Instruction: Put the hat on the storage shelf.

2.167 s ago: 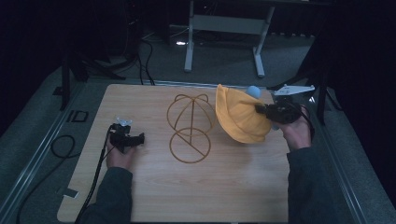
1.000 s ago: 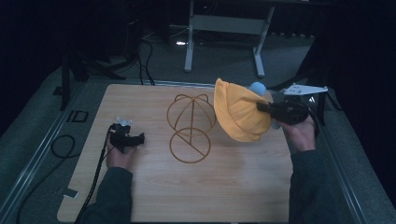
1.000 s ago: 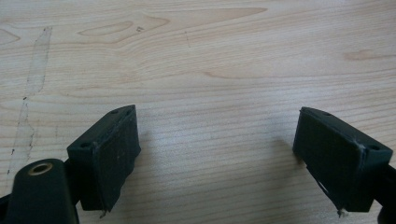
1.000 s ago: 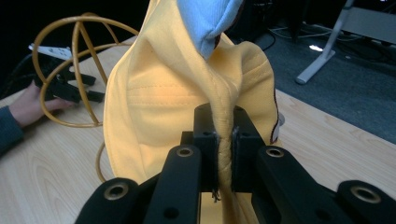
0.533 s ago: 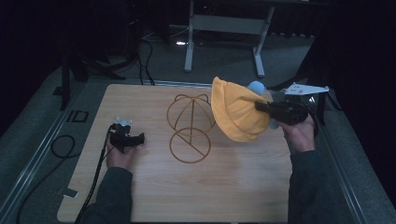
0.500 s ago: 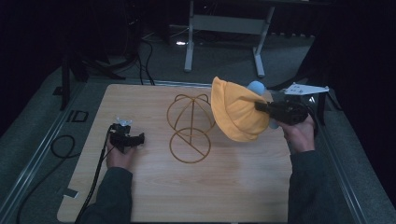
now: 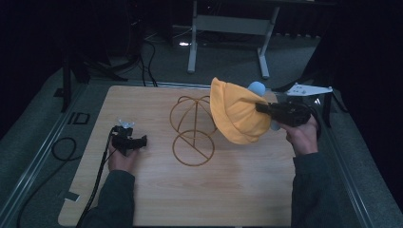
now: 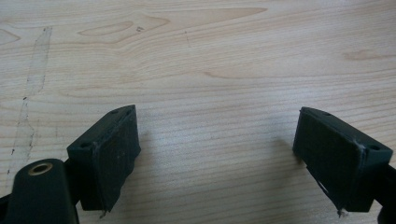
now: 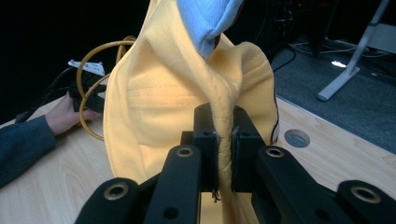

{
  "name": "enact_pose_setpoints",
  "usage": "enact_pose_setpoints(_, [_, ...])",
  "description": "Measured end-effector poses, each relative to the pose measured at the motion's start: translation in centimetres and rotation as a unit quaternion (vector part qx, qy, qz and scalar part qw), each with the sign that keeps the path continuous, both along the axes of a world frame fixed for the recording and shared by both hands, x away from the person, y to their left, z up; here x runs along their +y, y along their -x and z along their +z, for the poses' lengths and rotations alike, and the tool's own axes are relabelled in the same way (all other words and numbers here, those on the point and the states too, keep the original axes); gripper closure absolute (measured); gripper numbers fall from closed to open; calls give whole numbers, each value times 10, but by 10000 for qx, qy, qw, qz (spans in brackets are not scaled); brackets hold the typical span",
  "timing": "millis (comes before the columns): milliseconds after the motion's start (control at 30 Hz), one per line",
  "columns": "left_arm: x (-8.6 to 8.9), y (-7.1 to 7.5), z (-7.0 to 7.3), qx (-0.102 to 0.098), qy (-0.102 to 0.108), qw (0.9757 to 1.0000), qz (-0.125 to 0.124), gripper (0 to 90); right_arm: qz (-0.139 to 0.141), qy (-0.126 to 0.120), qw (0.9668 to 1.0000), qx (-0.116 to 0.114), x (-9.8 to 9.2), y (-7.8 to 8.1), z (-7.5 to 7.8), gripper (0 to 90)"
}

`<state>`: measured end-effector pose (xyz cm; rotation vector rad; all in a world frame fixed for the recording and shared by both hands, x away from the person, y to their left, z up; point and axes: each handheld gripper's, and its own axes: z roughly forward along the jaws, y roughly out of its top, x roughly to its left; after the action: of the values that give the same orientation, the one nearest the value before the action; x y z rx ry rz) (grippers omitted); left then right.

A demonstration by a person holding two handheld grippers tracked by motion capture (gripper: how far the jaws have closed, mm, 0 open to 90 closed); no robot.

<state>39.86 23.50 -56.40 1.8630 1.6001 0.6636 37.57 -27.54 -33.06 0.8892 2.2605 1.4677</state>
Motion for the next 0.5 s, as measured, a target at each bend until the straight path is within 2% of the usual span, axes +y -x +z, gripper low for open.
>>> enact_pose_setpoints(100, [0, 0, 0, -2, 1, 10000, 0, 147, 57, -43, 10000, -4, 1, 1, 2, 842])
enact_pose_setpoints(500, [0, 0, 0, 0, -1, 10000, 0, 147, 228, 33, 9997, -57, 14, 3, 7, 841])
